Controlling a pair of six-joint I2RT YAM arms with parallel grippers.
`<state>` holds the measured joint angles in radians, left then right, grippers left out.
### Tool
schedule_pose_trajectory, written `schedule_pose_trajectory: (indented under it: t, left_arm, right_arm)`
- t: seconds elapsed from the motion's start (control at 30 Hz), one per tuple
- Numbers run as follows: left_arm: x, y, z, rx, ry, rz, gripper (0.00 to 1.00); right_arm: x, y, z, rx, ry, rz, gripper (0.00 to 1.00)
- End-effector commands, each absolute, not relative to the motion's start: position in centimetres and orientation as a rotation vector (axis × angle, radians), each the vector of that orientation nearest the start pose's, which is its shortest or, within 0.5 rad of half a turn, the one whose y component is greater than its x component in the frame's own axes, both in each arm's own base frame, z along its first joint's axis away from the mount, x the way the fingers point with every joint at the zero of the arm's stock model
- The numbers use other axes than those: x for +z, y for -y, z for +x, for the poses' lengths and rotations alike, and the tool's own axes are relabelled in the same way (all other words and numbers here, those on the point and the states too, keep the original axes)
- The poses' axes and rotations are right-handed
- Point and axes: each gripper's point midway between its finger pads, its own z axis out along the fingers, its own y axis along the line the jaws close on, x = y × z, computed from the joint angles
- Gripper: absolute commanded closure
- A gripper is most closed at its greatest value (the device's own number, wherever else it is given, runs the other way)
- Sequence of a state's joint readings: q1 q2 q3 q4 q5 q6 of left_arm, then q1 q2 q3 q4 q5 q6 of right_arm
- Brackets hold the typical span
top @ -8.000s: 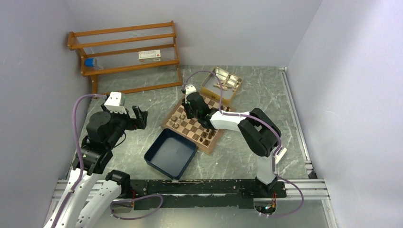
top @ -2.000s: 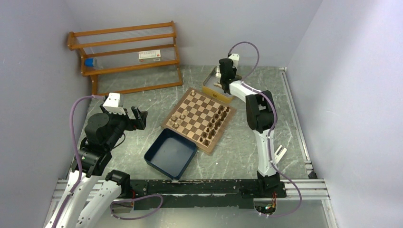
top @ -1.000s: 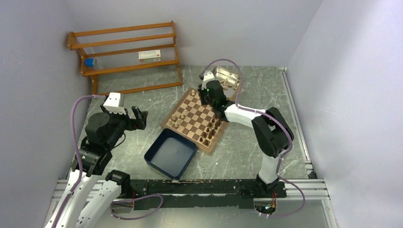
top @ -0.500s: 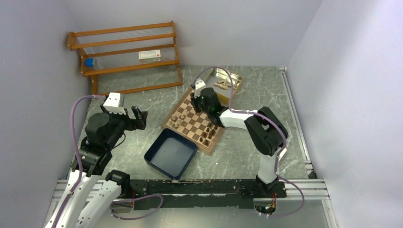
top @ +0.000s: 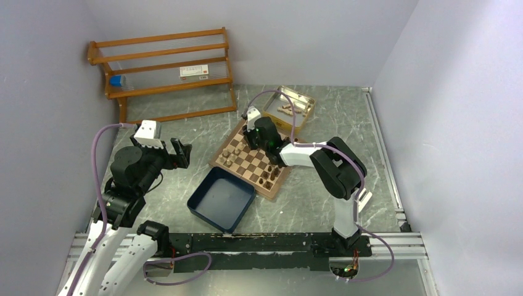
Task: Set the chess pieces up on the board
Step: Place the chess piece on the chessboard.
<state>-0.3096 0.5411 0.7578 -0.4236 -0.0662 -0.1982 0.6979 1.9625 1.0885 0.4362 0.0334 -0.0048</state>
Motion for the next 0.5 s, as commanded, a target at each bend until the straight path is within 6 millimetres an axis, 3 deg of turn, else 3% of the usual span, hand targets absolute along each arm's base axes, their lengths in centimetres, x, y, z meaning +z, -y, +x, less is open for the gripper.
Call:
schedule_pose_trajectory:
  t: [0.0, 0.47]
  left_arm:
    - [27.21, 7.66, 24.43, -0.32, -1.771, 0.058, 0.03]
    - [27.24, 7.63, 24.44, -0.32, -1.77, 0.055, 0.03]
  right_arm:
    - [6.69, -34.36, 41.85, 0.398, -1.897, -0.684, 0.82]
    - [5.93, -34.13, 41.64, 0.39, -1.926, -0.692, 0.8]
